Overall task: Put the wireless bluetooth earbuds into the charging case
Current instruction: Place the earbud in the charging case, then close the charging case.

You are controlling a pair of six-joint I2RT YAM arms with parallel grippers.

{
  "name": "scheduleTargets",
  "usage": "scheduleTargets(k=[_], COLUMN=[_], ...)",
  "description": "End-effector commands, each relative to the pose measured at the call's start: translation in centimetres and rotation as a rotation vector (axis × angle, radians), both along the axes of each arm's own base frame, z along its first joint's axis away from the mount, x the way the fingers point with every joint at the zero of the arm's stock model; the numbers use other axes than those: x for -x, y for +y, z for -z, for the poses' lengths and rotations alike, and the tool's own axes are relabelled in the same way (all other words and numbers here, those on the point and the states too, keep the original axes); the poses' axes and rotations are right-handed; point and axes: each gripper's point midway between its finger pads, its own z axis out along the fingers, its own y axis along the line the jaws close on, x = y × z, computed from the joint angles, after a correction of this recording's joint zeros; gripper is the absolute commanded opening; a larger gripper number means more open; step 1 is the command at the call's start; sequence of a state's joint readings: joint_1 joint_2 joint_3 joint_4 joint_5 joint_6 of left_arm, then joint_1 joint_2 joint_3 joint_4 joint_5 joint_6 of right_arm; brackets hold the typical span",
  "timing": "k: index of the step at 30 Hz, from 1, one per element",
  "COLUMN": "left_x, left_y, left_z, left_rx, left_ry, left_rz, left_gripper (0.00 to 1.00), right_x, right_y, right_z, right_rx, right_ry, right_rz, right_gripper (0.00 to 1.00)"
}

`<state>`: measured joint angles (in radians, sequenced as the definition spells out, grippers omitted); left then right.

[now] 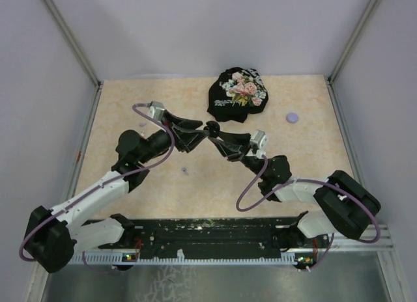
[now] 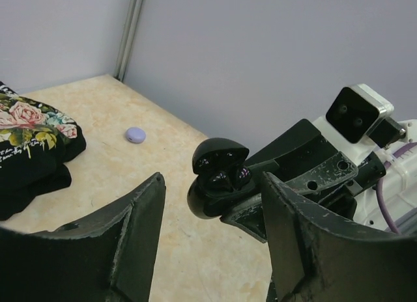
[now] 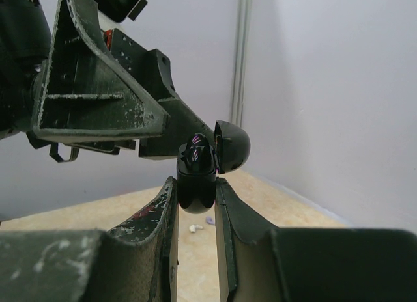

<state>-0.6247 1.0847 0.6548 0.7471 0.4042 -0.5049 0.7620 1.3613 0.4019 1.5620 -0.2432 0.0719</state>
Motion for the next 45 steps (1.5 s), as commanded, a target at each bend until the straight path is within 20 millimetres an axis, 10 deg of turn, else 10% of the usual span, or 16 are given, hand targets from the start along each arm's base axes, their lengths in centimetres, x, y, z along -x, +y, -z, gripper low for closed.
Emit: scheduleTargets(k=[1, 17, 45], left_x=[0.4, 2.9, 4.8], left_y=[0.1, 0.8, 0.8], left_z=[-1.6, -0.8, -1.9], left_rx=[-0.05, -0.122, -0.106], left_ry=[-0.022, 0.065, 0.007], left_rz=[0.016, 0.338, 0.461], left_gripper=[0.67, 0.89, 0.89], right_x=[2.4, 3.8, 3.0], right_y=[-1.5, 0.1, 3.2], right_z=[-4.8, -4.3, 0.7], right_rx=[-0.139, -0.09, 0.037], right_ry=[-0.143, -0.136, 0.107], right_rz=[-0.031, -0.153, -0.309], right_gripper=[0.0, 0.0, 0.0])
